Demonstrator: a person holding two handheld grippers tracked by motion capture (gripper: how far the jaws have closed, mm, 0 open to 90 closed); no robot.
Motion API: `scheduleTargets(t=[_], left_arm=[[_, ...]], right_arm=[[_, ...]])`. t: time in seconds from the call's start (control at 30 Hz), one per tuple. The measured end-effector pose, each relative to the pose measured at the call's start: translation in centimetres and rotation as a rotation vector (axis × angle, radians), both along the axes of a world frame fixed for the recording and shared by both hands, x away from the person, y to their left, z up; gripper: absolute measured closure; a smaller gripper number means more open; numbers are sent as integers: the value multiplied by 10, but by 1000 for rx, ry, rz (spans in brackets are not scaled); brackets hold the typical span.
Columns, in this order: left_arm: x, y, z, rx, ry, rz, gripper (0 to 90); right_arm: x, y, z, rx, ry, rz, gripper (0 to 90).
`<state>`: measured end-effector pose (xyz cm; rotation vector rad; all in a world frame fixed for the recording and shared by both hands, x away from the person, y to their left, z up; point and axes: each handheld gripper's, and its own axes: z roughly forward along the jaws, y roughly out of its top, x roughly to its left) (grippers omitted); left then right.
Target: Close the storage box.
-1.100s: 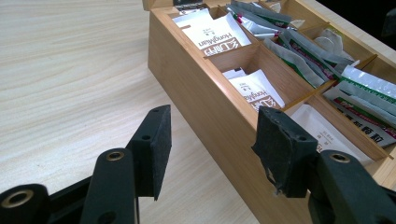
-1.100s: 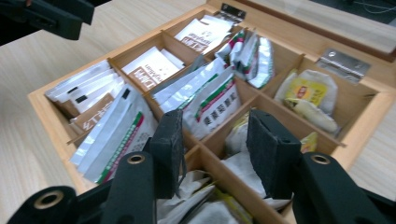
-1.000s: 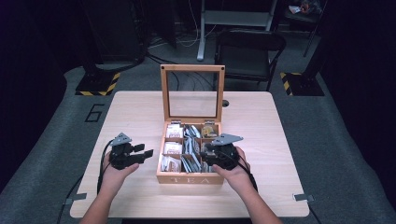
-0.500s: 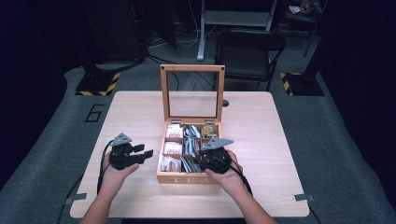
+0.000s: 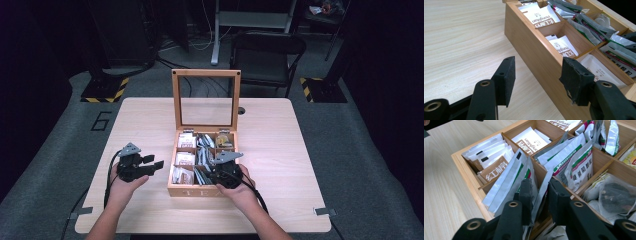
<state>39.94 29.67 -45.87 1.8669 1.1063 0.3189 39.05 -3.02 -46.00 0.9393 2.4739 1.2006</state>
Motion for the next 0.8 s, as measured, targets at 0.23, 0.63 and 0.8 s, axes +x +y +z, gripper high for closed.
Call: scheduleTargets(t=[0.23, 0.63, 0.8], left_arm=[[0, 0, 0, 0, 2, 0, 453], [0, 0, 0, 0, 4, -2, 454], [0, 0, -1, -1, 5, -1, 453]], right_arm=[[-1, 6, -4, -9, 2, -2, 772], [1, 12, -9, -26, 14, -5, 800], [2, 13, -10, -47, 3, 1, 840]])
